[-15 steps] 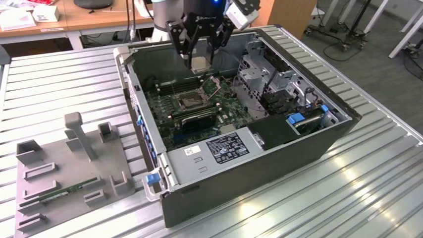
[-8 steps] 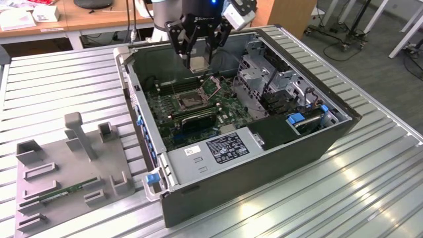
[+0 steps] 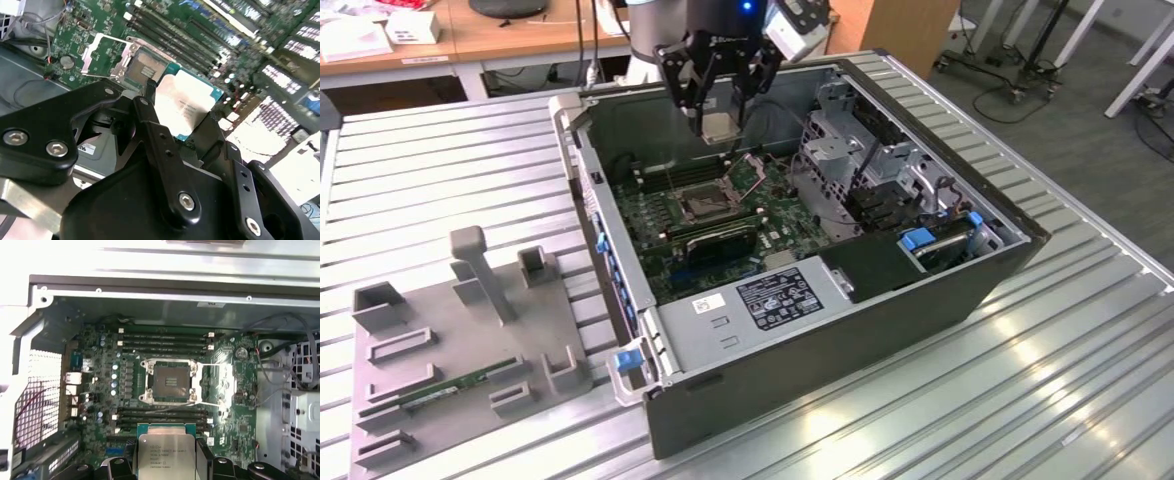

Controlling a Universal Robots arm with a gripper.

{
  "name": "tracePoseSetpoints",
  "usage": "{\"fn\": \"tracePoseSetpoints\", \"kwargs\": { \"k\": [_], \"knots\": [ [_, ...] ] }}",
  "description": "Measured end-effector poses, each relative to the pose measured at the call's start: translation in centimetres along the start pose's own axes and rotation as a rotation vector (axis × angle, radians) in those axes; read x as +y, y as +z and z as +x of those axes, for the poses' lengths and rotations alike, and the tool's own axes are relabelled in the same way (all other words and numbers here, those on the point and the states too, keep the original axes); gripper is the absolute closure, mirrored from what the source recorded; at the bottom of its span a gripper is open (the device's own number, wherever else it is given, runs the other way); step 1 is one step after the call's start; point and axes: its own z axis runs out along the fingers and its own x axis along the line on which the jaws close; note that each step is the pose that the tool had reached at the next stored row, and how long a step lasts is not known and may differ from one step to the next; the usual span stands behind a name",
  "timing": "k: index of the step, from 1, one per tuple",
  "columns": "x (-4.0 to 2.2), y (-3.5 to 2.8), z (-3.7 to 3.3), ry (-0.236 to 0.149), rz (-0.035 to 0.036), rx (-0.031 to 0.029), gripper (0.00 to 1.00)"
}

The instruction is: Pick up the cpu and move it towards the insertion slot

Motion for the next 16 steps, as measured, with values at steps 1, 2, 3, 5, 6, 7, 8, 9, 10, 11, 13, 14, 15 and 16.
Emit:
{"fn": "tracePoseSetpoints", "kwargs": {
  "k": [1, 2, 3, 5, 6, 7, 8, 9, 10, 11, 13, 14, 15, 16],
  "knots": [
    [0.29, 0.17, -0.13, 0.0, -0.0001, -0.0001, 0.45],
    [0.58, 0.33, -0.25, 0.0, -0.0002, -0.0001, 0.45],
    [0.88, 0.48, -0.37, 0.0, 0.0, 0.0, 0.45],
    [1.39, 0.8, -0.59, 0.0, -0.0001, -0.0001, 0.45],
    [1.6, 0.98, -0.72, 0.0, -0.0001, 0.0, 0.45],
    [1.83, 1.17, -0.84, 0.0, 0.0, -0.0001, 0.45],
    [2.06, 1.34, -0.94, 0.0, -0.0001, -0.0001, 0.45],
    [2.28, 1.49, -1.0, 0.0, -0.0002, -0.0001, 0.45],
    [2.49, 1.6, -1.03, 0.0, 0.0, 0.0, 0.45],
    [2.7, 1.7, -1.04, 0.0, -0.0002, -0.0001, 0.45],
    [3.09, 1.86, -1.04, 0.0, -0.0007, -0.0001, 0.45],
    [3.36, 1.95, -1.05, 0.0, -0.0008, -0.0001, 0.45],
    [3.6, 2.02, -1.05, 0.0, -0.0008, 0.0, 0.45],
    [3.83, 2.1, -1.06, 0.0, -0.0009, 0.0, 0.45]
  ]
}}
